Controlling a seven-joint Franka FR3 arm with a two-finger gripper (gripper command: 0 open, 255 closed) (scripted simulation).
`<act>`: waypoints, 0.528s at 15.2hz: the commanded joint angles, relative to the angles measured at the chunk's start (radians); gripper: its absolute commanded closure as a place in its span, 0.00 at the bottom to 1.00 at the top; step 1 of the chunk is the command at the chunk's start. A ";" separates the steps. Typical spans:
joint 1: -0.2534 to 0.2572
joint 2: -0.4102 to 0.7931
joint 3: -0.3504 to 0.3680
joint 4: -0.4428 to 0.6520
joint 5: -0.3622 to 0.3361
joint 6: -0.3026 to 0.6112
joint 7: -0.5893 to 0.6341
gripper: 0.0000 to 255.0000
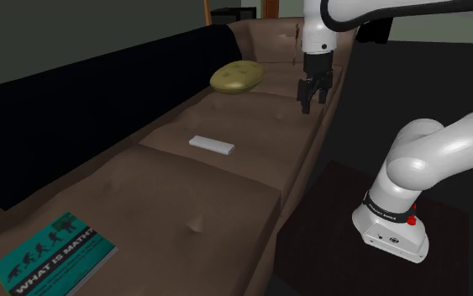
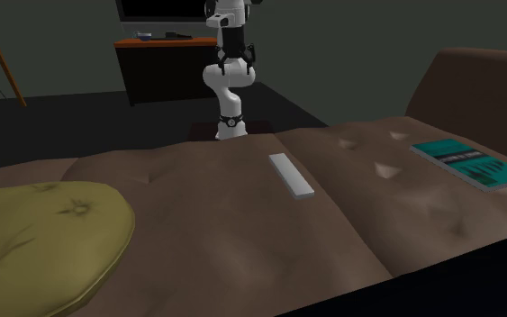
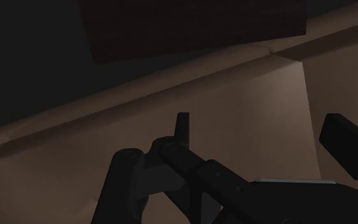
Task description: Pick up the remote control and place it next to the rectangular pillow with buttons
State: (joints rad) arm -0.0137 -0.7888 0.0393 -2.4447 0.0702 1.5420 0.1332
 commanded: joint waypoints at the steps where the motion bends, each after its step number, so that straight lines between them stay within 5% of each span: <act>1: 0.000 0.000 0.000 0.000 0.000 0.000 0.000 0.00; 8: 0.016 0.249 0.045 0.062 0.016 0.204 0.015 0.00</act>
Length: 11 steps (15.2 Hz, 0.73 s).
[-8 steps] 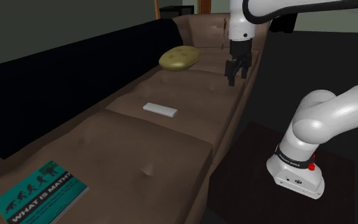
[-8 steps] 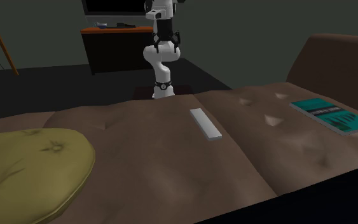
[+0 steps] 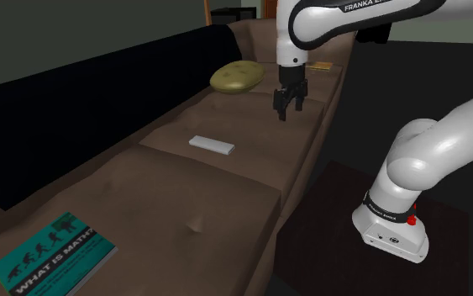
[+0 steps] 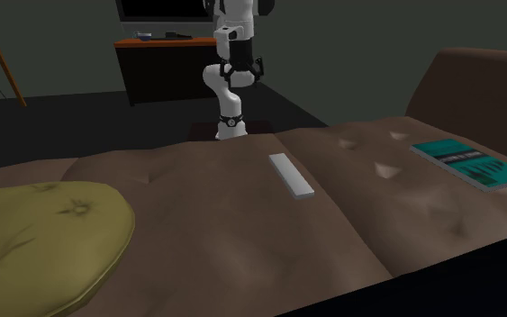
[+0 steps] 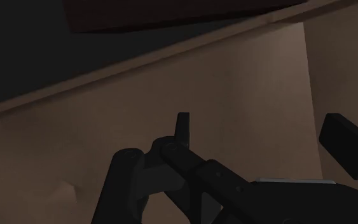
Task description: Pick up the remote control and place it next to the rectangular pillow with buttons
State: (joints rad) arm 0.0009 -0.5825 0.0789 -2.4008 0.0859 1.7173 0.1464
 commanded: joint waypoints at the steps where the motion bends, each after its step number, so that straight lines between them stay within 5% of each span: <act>1: 0.003 0.080 0.012 0.032 0.001 0.054 0.004 0.00; 11: 0.019 0.460 0.067 0.246 -0.026 0.243 0.042 0.00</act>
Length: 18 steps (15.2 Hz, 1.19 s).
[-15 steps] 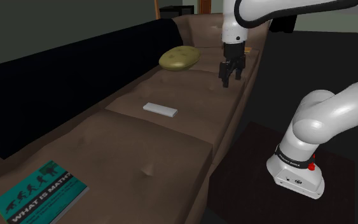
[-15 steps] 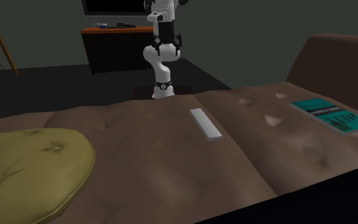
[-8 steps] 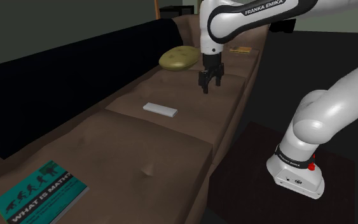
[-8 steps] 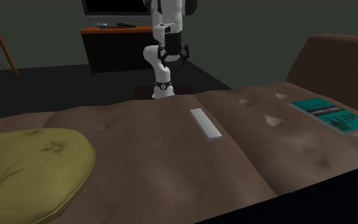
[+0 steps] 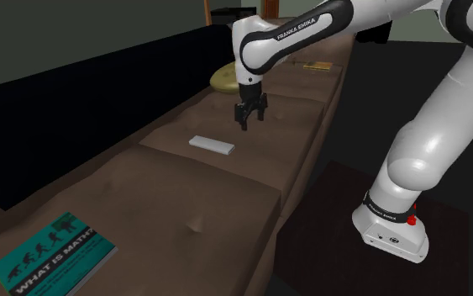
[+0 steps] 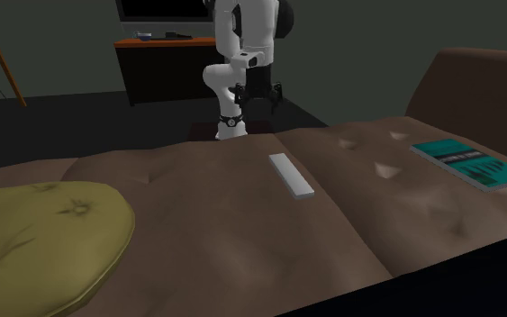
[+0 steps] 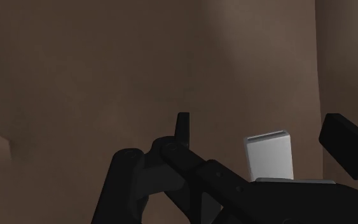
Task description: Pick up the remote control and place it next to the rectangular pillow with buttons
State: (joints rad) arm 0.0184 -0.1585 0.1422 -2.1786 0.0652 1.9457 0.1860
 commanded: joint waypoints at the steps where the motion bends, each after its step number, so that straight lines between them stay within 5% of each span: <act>1: 0.003 0.075 0.008 0.052 -0.011 0.027 0.008 0.00; 15: 0.072 0.629 0.028 0.601 -0.121 0.055 0.073 0.00; 18: 0.075 0.647 0.027 0.598 -0.124 0.076 0.074 0.00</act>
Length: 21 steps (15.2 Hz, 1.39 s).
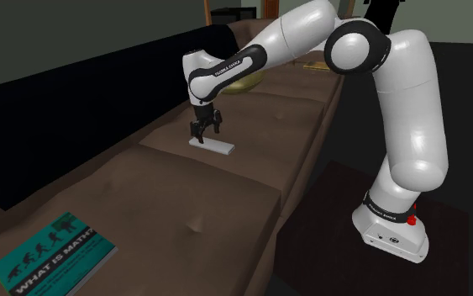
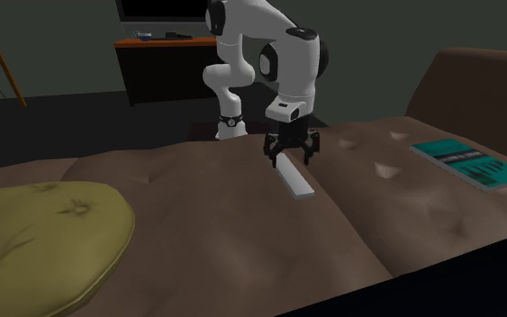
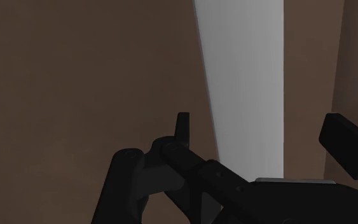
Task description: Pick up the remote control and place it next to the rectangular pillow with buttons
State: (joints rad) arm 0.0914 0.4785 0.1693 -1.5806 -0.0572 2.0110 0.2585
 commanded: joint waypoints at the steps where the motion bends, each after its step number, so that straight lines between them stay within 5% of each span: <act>1: 0.002 0.014 -0.001 -0.007 -0.003 0.022 0.002 0.00; 13: 0.004 0.037 -0.003 -0.036 -0.007 0.073 0.005 0.00; 14: 0.004 0.037 -0.003 -0.036 -0.007 0.073 0.005 1.00; 21: 0.004 0.035 -0.003 -0.040 -0.007 0.075 0.005 1.00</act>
State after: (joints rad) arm 0.0954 0.5123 0.1668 -1.6192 -0.0646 2.0861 0.2634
